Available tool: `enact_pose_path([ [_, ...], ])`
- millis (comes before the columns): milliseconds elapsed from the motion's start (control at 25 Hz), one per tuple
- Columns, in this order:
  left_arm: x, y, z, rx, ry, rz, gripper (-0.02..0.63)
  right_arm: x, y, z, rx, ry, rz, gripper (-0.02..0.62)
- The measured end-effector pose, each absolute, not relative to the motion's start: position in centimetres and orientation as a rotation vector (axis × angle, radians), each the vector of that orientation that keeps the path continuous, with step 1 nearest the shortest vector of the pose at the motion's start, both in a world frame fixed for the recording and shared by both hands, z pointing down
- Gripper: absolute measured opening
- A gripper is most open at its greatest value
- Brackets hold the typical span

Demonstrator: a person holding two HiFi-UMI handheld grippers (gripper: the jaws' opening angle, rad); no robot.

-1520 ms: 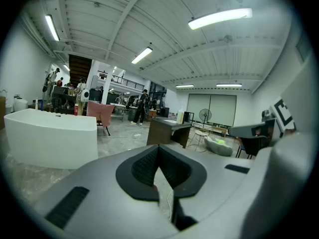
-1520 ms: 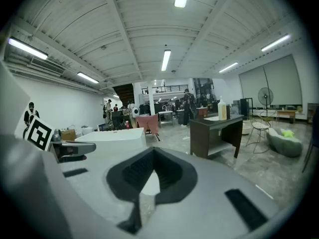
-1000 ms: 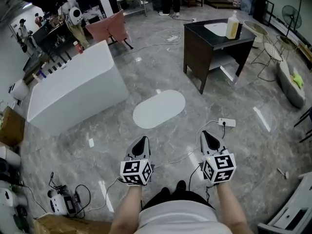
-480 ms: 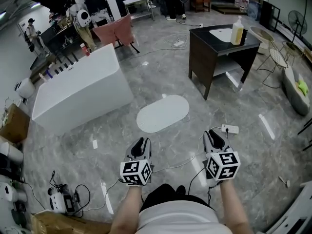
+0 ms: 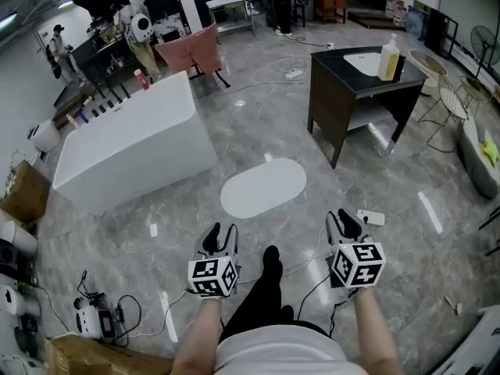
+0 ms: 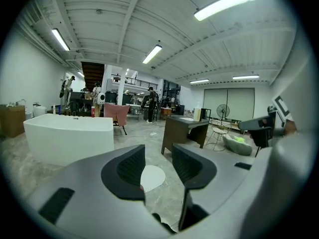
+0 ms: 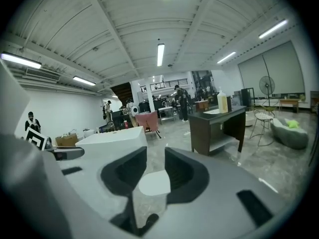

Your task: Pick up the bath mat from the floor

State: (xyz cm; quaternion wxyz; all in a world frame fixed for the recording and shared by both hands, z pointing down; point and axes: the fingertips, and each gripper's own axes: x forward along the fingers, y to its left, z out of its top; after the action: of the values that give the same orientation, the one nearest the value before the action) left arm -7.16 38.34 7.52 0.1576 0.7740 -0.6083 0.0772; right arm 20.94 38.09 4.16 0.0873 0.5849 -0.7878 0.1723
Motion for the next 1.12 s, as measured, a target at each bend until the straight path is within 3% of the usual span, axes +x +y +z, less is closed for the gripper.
enact_pose_path([
  [360,-8.8,30.1,10.6,2.144,-1.772,0.246,0.173,20.8,29.3,6.2,1.698,-2.327,0.537,0.100],
  [680,-11.3,16.3,12.8,2.063,-1.807,0.279,0.198,18.5,14.2,7.9,1.566,-2.349,0.610,0.152],
  [1120,-16.5,2.3,14.1,1.925,-1.886,0.273,0.229,16.4,-3.4,9.9,1.488,-2.297,0.641,0.153],
])
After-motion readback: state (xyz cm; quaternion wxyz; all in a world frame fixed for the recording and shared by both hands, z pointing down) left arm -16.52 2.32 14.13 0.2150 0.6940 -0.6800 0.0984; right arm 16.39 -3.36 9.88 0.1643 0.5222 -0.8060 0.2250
